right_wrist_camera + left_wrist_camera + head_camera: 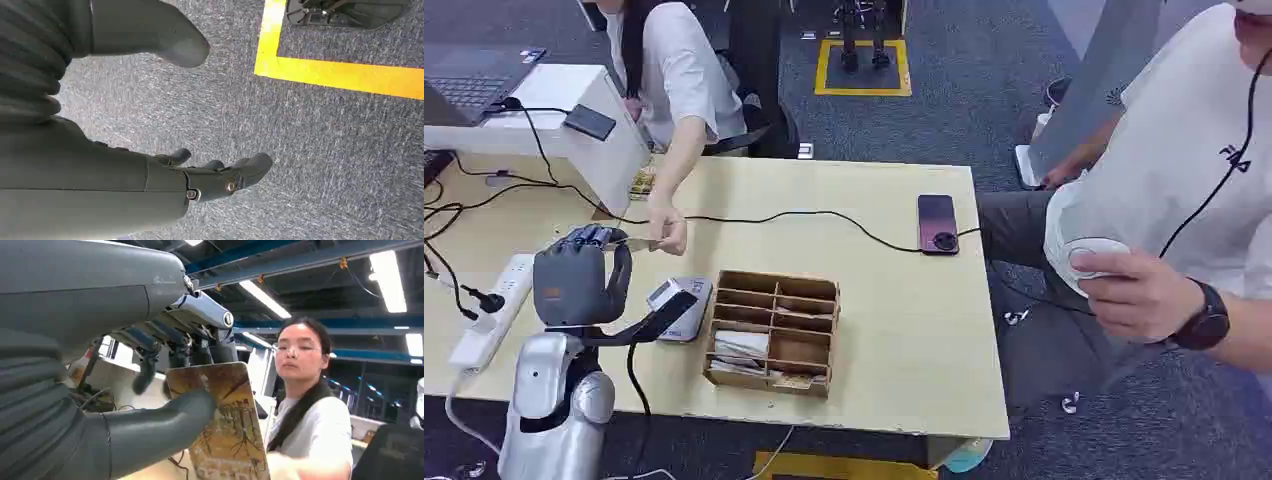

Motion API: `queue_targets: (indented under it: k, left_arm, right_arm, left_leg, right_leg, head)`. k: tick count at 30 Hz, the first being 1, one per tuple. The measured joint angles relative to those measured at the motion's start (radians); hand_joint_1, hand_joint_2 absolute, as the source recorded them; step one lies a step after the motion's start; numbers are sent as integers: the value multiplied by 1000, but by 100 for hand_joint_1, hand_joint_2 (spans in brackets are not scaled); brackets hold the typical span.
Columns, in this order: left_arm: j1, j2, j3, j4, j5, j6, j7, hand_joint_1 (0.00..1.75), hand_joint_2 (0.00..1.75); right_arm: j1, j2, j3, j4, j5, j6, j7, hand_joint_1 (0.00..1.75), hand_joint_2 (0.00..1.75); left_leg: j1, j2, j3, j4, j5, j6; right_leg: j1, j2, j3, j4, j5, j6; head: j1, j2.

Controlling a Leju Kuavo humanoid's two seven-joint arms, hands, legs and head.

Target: Pass the card to the sensor for recognition and then transmit it.

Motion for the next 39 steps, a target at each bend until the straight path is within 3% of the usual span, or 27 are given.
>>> queue_targets:
  k: [5,8,11,14,19,21,27,39]
  left_arm:
    - [-1,-5,3,-4,8,0,-4,175,175]
    - [-1,-5,5,-4,50,-4,-39,175,175]
    - [-1,-13,9,-4,129,-76,-47,175,175]
    - [-4,-46,29,-4,278,-236,23,175,175]
    - [-26,-107,92,3,388,-301,148,175,175]
    - [-32,-121,128,15,427,-322,171,175,175]
    - [-48,-139,219,63,393,-318,198,175,175]
    - [-57,-156,353,161,277,-300,189,175,175]
  right_arm:
    - [0,0,2,0,0,0,0,0,175]
    - [0,0,3,0,0,0,0,0,175]
    - [0,0,3,0,0,0,7,0,175]
    - [0,0,3,0,0,0,19,0,175]
    - [0,0,2,0,0,0,20,0,175]
    - [-1,0,2,0,0,0,19,0,175]
    - [-2,0,6,0,0,1,21,0,175]
    - [-1,0,32,1,0,2,19,0,175]
  left_leg:
    - [0,0,0,0,0,0]
    - [0,0,0,0,0,0]
    - [0,0,0,0,0,0]
    - [0,0,0,0,0,0]
    - [0,0,0,0,0,0]
    - [0,0,0,0,0,0]
    - [0,0,0,0,0,0]
    - [0,0,0,0,0,0]
  right_leg:
    - [0,0,0,0,0,0]
    - [0,0,0,0,0,0]
    - [0,0,0,0,0,0]
    - [0,0,0,0,0,0]
    - [0,0,0,0,0,0]
    - [0,0,0,0,0,0]
    - [0,0,0,0,0,0]
    - [0,0,0,0,0,0]
  head:
    - [0,0]
    - [0,0]
    - [0,0]
    - [0,0]
    - [0,0]
    - [0,0]
    - [0,0]
    - [0,0]
